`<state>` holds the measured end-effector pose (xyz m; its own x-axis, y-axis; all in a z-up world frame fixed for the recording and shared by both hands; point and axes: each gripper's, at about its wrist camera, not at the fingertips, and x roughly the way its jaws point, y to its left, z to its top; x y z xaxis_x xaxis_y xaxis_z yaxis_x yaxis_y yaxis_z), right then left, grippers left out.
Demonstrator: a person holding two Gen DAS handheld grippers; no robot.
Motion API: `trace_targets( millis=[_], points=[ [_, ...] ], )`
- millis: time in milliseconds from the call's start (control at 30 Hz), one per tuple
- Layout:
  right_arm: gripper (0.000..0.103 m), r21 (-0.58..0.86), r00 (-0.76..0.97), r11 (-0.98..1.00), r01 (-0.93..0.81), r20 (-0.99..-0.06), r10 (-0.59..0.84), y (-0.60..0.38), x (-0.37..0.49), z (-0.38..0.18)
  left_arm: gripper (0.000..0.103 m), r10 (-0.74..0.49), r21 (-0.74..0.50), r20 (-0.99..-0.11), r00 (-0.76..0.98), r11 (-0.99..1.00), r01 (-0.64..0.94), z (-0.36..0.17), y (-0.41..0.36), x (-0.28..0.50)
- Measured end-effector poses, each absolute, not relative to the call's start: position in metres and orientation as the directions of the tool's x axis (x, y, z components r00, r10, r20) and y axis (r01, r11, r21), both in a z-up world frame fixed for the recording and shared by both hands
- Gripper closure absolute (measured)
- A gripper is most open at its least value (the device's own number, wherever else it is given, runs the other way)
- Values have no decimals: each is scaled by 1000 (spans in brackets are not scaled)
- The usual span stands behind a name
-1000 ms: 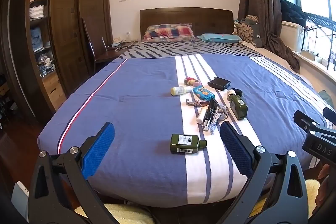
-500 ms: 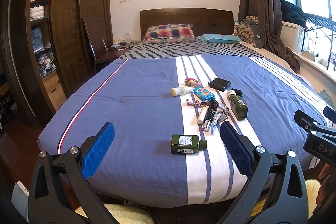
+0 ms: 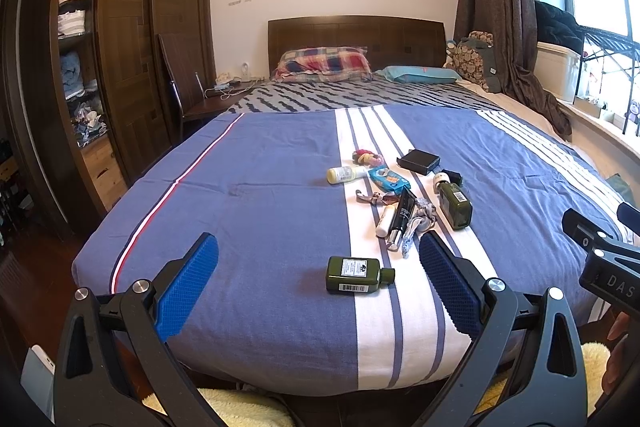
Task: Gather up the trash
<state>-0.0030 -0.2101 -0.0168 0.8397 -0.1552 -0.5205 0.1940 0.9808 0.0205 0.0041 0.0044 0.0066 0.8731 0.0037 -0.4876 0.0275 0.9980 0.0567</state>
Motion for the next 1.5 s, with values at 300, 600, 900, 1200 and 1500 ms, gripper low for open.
trace_targets(
  millis=[300, 600, 900, 1200, 1500],
  points=[
    [2, 22, 841, 981, 194, -518, -155, -210, -4, -18, 8, 5, 56, -487, 873, 998, 25, 8, 5, 2],
    [3, 22, 841, 981, 194, -519, -155, -210, -4, -18, 8, 5, 56, -484, 875, 998, 26, 6, 4, 0],
    [3, 24, 838, 980, 199, -523, -158, -211, -2, -23, 8, 6, 56, -485, 874, 998, 25, 6, 4, 0],
    [3, 20, 821, 978, 206, -547, -162, -214, 10, -44, 8, 9, 62, -520, 854, 998, 27, -18, 5, 12],
    [3, -1, 789, 980, 200, -593, -162, -217, 37, -82, 8, -1, 77, -597, 802, 995, 58, -62, 2, 40]
  ],
)
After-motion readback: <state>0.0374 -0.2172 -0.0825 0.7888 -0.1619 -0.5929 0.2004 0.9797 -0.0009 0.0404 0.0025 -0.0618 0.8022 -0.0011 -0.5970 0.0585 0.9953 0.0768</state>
